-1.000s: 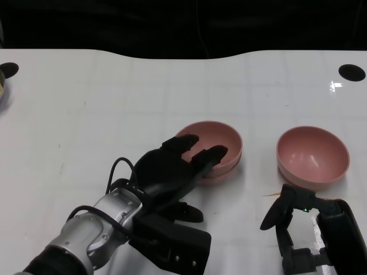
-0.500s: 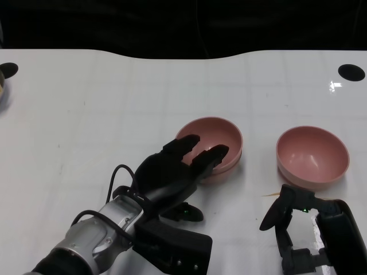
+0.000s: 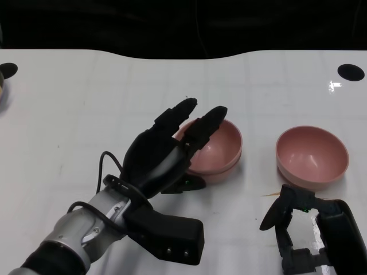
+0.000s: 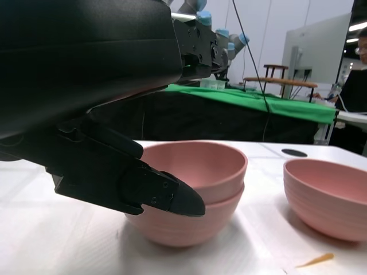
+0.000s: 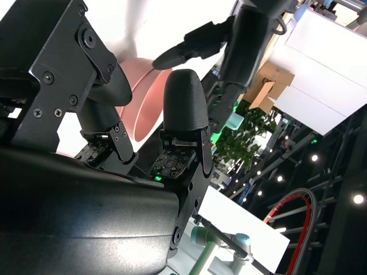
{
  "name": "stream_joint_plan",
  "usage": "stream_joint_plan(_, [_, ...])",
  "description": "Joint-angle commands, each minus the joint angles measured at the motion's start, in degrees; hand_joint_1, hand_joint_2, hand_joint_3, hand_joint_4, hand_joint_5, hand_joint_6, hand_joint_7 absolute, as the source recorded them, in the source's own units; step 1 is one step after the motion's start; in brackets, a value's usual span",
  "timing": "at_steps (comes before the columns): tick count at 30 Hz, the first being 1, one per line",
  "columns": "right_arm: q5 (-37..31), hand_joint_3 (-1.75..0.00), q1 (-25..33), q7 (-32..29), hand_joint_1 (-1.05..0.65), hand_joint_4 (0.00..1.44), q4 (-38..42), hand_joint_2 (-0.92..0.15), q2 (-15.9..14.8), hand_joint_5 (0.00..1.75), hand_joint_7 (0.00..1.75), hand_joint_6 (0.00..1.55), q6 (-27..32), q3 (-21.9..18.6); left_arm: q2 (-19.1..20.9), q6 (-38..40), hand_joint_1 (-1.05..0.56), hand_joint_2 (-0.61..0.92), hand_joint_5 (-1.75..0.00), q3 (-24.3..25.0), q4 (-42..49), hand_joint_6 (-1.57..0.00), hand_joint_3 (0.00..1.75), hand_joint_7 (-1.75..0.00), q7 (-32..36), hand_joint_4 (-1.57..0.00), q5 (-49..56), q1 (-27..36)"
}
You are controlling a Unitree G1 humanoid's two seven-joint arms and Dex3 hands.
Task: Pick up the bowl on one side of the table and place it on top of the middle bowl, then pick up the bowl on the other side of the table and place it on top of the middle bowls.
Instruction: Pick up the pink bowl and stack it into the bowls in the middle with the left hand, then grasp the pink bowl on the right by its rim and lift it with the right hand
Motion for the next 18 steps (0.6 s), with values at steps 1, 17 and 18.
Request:
stream_joint_plan(1, [0.27, -1.7, -0.04, -0.51, 0.24, 0.91, 0.39, -0.09, -0.49, 1.63, 1.31, 0.89, -0.43, -0.45, 1.41, -0.74, -0.46, 0.91, 0.0, 1.16, -1.21, -0.02, 0.03, -0.01, 1.3, 0.0, -0.61, 0.88])
stream_joint_plan(17, [0.09, -1.72, -0.01, -0.7, 0.24, 0.91, 0.1, -0.09, -0.37, 1.63, 1.32, 0.89, -0.58, -0.34, 8.3, -18.58, -0.26, 0.92, -1.02, 11.37, -6.93, -0.41, 0.06, -0.31, 9.88, -0.14, -8.26, 13.66])
stream_joint_plan(18, [0.11, -1.72, -0.1, -0.78, 0.24, 0.91, 0.26, -0.09, -0.38, 1.63, 1.32, 0.89, -0.84, -0.35, 8.36, -19.78, -0.25, 0.92, -1.13, 12.02, -6.93, -0.37, 0.09, -0.47, 10.23, -0.15, -8.59, 14.35])
